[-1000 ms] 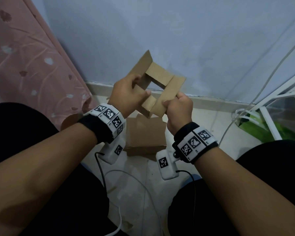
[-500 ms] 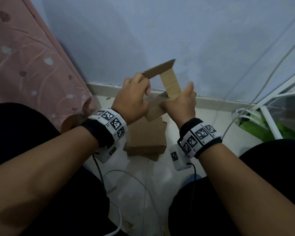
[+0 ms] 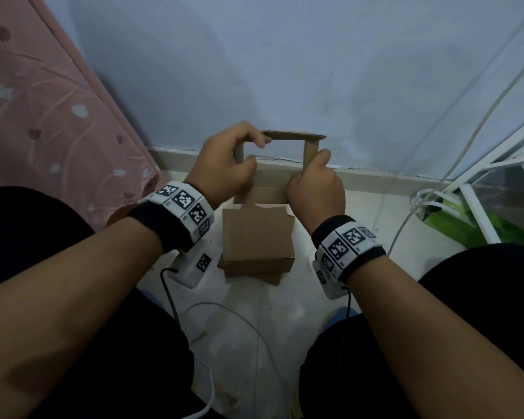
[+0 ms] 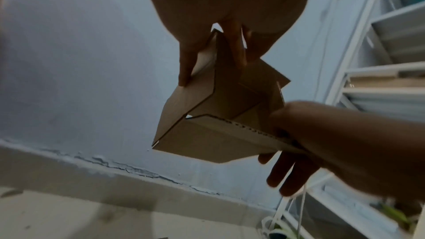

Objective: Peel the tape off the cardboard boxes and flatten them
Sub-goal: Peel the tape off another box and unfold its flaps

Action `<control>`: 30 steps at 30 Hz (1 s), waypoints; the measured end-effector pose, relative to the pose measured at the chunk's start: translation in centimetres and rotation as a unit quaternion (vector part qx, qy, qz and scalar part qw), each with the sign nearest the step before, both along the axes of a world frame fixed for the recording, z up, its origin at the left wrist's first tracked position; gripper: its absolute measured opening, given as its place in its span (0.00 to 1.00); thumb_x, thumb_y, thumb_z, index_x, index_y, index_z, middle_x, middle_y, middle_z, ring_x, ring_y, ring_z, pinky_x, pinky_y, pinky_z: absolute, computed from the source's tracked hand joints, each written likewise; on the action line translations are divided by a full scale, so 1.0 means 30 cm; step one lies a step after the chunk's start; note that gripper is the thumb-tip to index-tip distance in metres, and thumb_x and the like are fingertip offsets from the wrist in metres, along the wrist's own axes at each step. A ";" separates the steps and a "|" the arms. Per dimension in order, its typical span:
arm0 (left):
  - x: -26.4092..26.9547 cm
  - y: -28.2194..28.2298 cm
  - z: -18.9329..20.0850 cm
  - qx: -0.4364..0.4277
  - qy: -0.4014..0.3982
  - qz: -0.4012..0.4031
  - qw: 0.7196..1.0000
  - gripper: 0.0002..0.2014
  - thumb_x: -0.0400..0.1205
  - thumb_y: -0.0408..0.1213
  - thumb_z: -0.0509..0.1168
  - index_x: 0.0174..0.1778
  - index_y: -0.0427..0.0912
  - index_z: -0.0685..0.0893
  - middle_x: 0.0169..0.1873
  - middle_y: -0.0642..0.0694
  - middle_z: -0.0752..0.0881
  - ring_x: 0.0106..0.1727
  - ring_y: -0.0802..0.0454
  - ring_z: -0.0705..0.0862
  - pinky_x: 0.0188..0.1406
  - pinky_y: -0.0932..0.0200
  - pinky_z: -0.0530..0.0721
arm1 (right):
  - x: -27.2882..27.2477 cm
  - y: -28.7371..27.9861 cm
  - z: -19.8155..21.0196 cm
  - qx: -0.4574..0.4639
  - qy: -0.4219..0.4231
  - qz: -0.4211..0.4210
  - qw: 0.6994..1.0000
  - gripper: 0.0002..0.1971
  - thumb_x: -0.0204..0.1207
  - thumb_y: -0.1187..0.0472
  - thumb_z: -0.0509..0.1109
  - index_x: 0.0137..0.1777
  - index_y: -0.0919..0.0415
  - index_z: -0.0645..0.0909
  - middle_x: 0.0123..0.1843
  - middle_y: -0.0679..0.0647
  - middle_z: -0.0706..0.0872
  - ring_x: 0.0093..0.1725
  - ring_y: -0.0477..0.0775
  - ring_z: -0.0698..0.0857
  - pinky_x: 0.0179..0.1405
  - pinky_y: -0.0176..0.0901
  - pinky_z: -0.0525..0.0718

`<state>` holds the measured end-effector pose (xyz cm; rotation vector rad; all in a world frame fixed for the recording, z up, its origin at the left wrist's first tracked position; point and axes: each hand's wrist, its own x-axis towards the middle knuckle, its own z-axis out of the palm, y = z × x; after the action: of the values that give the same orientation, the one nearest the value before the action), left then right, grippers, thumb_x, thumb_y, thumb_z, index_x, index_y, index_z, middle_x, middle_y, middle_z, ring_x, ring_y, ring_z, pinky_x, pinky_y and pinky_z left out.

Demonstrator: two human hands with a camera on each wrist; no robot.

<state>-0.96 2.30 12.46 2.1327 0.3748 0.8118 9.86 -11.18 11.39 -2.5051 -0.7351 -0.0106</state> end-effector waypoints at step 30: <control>-0.003 0.105 0.025 -0.558 0.032 0.099 0.823 0.08 0.82 0.33 0.67 0.56 0.36 0.81 0.44 0.37 0.85 0.40 0.40 0.89 0.38 0.41 0.91 | 0.097 -0.045 -0.041 0.114 0.099 0.157 0.976 0.37 0.76 0.77 0.57 0.87 0.57 0.68 0.85 0.57 0.72 0.83 0.55 0.70 0.78 0.34 0.66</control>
<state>-1.06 5.45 13.22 1.0121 0.8636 0.4228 12.77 -12.51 10.16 -2.1132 -0.9775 0.2484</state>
